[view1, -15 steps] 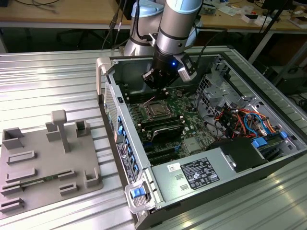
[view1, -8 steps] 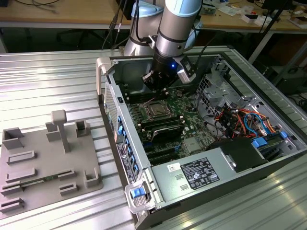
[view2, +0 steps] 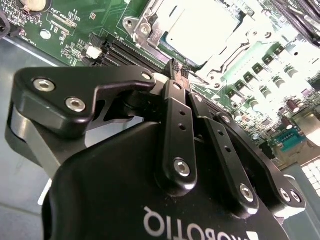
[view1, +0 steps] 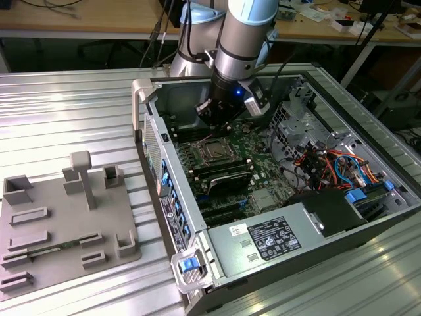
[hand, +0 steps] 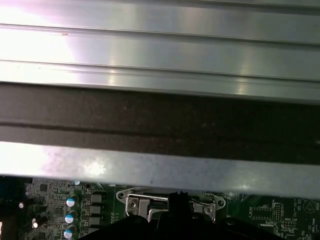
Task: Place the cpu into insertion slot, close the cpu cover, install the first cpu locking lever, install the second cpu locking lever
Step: 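Install the first cpu locking lever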
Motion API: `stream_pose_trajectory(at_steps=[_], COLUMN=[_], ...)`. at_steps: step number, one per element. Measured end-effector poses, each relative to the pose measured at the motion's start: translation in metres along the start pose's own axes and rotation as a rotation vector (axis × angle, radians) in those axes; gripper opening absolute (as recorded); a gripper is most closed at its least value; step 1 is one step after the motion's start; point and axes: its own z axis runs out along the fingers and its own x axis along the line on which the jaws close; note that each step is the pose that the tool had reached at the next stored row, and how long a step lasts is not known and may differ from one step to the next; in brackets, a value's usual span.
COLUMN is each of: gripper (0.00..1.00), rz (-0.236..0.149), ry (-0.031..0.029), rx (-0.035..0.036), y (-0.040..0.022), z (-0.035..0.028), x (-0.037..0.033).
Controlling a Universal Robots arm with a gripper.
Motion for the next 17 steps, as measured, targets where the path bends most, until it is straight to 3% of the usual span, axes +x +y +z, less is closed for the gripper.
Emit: stream_pose_trajectory(at_steps=[17], gripper=[0.11], rz=[-0.023], ry=[0.0004], rx=[-0.0016], y=[0.0054], z=[0.0042], x=[-0.0054])
